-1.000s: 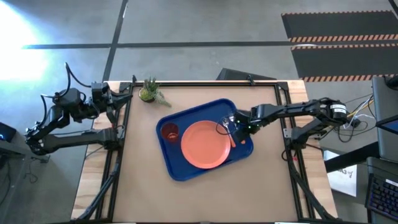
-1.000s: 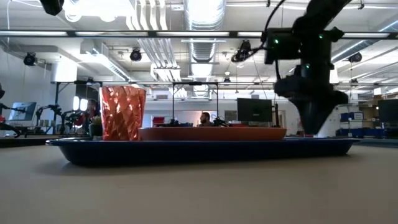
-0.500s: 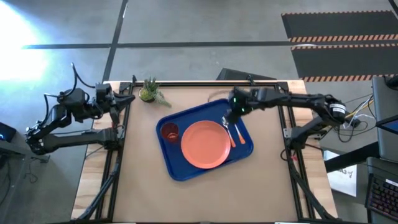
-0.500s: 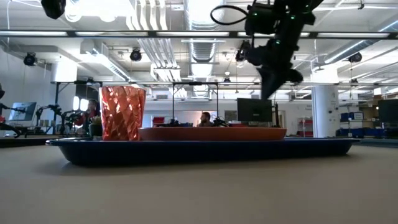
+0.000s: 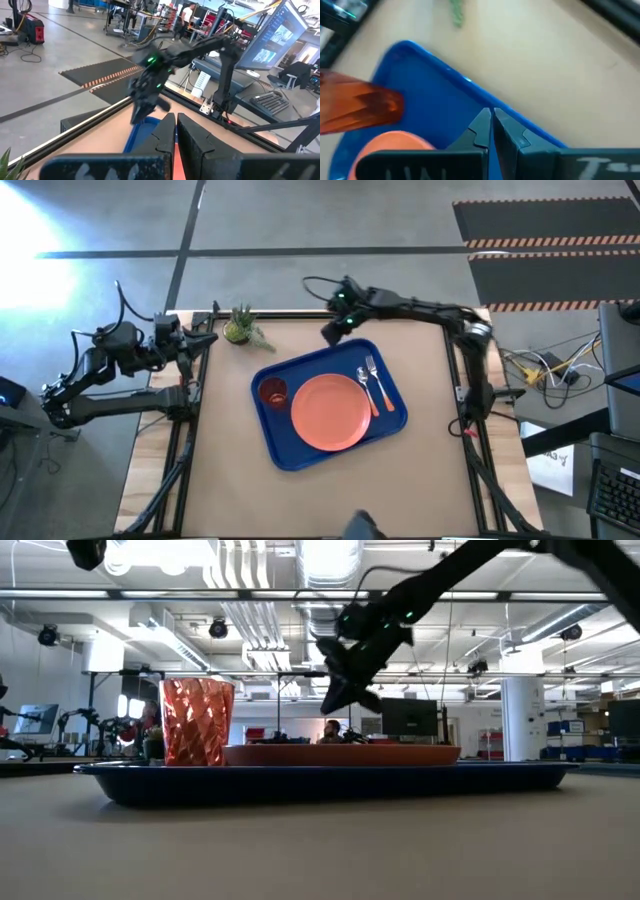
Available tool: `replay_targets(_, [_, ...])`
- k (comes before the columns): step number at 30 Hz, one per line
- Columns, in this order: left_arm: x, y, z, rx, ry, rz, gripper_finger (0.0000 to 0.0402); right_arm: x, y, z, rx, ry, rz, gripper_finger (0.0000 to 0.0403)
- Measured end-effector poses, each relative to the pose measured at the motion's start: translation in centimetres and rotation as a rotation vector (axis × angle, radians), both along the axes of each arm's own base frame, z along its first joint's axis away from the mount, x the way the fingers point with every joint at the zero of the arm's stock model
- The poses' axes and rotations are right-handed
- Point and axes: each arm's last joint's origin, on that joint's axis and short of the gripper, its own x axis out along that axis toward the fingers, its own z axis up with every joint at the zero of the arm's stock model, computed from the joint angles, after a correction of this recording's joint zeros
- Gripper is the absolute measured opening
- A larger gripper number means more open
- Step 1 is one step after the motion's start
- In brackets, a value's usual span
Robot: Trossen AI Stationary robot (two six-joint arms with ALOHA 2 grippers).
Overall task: Pick and place plate/cup/fork/spoon on tray
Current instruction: Move the set serving tray on the center of the table
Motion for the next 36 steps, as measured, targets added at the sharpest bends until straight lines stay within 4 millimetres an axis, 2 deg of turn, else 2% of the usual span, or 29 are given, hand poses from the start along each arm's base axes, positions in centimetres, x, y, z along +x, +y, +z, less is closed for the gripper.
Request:
replay_targets(4, [0.0,0.0,0.0,0.000,-0.001,0.000,0.0000,2.1,-1.4,-2.3,0.025,0.116,0.060,0.0008])
replay_targets(7, [0.0,0.0,0.0,0.000,-0.001,0.000,0.0000,2.8,-2.2,-3.4,0.000,0.263,0.095,0.0008])
replay_targets(10, [0.0,0.0,0.0,0.000,-0.001,0.000,0.0000,2.8,-2.9,-3.6,-0.038,0.416,0.119,0.0008])
replay_targets(14, [0.0,0.0,0.0,0.000,-0.001,0.000,0.0000,2.7,-3.7,-3.4,-0.066,0.515,0.145,0.0008])
replay_targets(23, [0.0,0.0,0.0,0.000,-0.001,-0.001,0.0000,2.5,-4.3,-3.2,-0.074,0.535,0.124,0.0008])
replay_targets(36, [0.0,0.0,0.0,0.000,-0.001,-0.002,0.0000,1.2,-4.1,-6.0,0.006,0.625,0.130,0.0008])
